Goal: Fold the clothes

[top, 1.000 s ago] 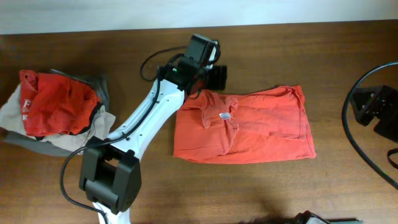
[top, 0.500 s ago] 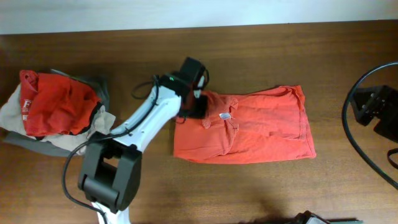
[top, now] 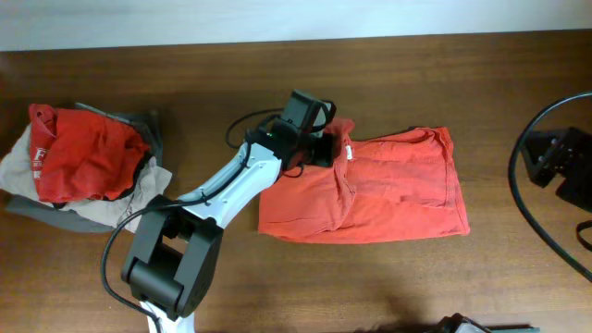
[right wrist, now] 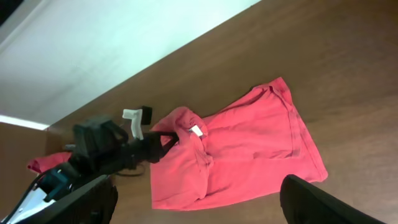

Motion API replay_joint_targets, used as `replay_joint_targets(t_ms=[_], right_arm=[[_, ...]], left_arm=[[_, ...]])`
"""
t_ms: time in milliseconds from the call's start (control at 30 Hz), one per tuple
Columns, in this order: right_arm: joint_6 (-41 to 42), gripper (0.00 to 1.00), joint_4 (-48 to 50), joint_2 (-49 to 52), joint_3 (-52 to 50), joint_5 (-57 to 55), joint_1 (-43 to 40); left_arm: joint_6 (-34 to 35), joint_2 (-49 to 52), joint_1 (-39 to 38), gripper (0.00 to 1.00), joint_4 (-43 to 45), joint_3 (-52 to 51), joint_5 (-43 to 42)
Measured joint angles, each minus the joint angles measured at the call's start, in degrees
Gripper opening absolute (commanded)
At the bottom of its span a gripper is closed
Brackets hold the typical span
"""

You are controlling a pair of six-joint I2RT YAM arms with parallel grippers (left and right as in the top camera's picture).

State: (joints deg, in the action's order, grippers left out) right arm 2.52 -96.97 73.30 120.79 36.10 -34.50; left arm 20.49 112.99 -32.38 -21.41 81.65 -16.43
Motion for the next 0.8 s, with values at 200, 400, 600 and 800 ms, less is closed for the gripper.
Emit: replay_joint_targets(t_ms=[200,400,600,800], right_arm=[[0.02,0.88,0.0,-0.02,0.0,0.0,0.0],[0.0,0.89,0.0,-0.02,0.0,0.0,0.0],[0.0,0.88,0.0,-0.02,0.0,0.0,0.0],[0.04,0.89,0.0,-0.02,0.0,0.0,0.0]], left_arm=[[3.08,0.0,0.2,0.36,3.15,0.0,0.68],[3.58,0.0,0.9,0.45,2.1,0.09,2.67],[2.73,-0.04,3.28,0.55,-3.54,3.56,1.64],[-1.36,-0.5,4.07,0.49,-11.54,9.42,0.76]])
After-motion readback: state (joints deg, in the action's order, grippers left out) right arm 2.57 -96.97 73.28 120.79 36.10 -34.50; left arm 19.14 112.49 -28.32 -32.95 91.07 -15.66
